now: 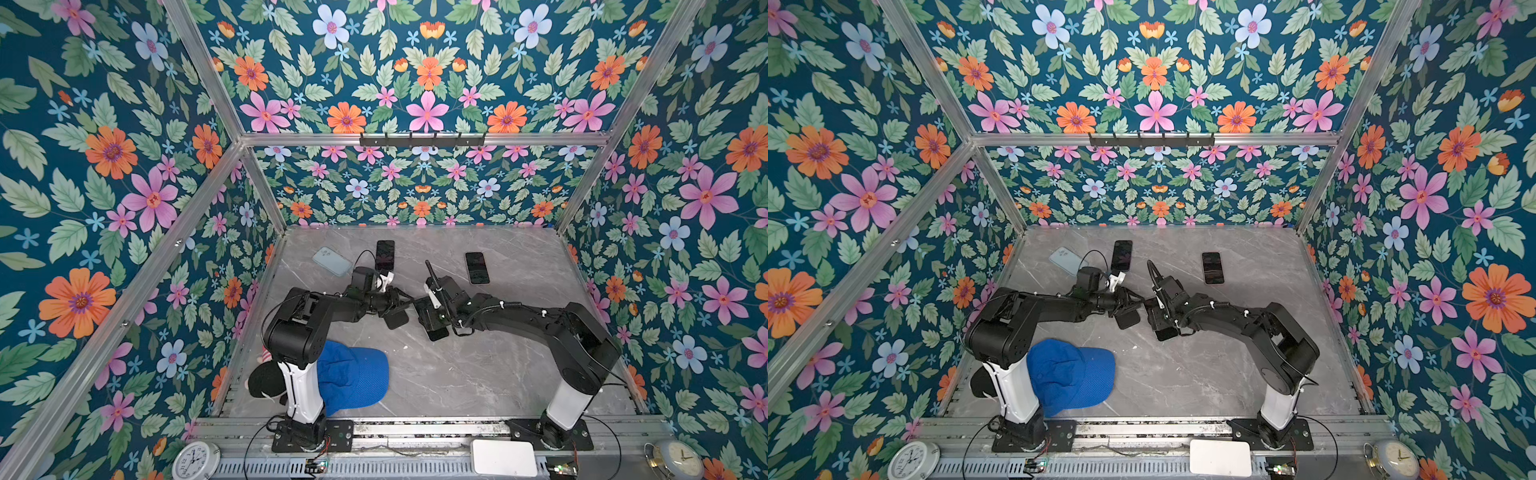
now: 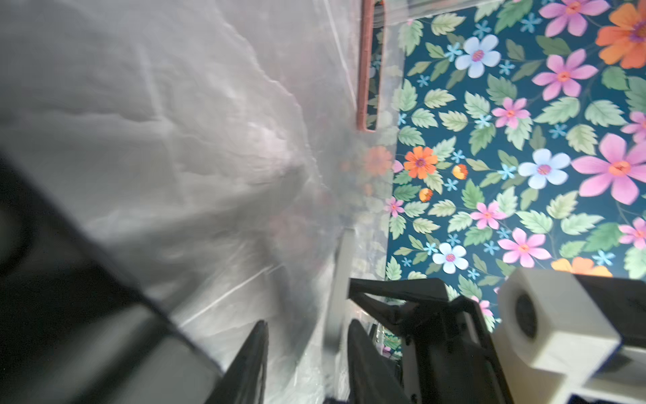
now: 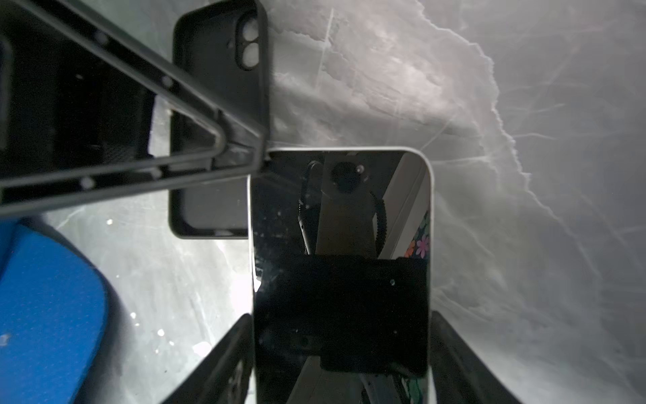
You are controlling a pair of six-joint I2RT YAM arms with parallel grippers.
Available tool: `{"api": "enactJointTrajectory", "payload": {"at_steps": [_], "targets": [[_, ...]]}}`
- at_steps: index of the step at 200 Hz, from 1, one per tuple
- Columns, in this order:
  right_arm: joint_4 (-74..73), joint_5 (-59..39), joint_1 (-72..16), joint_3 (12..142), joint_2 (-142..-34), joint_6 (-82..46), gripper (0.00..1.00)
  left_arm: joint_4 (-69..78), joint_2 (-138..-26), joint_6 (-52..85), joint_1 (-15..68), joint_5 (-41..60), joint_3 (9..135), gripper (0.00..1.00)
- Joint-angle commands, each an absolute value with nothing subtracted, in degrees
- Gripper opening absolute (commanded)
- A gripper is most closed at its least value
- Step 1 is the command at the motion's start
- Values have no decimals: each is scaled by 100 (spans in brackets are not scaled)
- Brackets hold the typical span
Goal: Put the phone into the phone case
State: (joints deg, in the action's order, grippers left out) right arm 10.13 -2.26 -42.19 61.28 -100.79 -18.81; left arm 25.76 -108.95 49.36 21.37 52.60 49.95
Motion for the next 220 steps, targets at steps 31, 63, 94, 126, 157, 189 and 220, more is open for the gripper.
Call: {"api": "enactJointTrajectory", "payload": {"at_steps": [31,63,94,126,157,189,220], "targets": [[780,-281,-4223,6196,-10073,-1862,62,3370,-10968,5203,2171,5536,4922,35],[776,-299,-4226,6207,-10090,-1863,62,3426,-10984,5222,2180,5556,4896,28],[782,-292,-4223,6215,-10124,-1859,62,3631,-11000,5354,2189,5598,4826,25],[780,-294,-4221,6230,-10161,-1857,62,3689,-10962,5366,2193,5617,4739,23],[783,-290,-4226,6266,-10204,-1862,63,3704,-10935,5378,2190,5616,4712,19],[781,-290,-4223,6275,-10230,-1860,63,3718,-10925,5387,2190,5621,4689,15],[825,-342,-4223,6278,-10246,-1815,68,3789,-10912,5463,2193,5624,4671,12]]}}
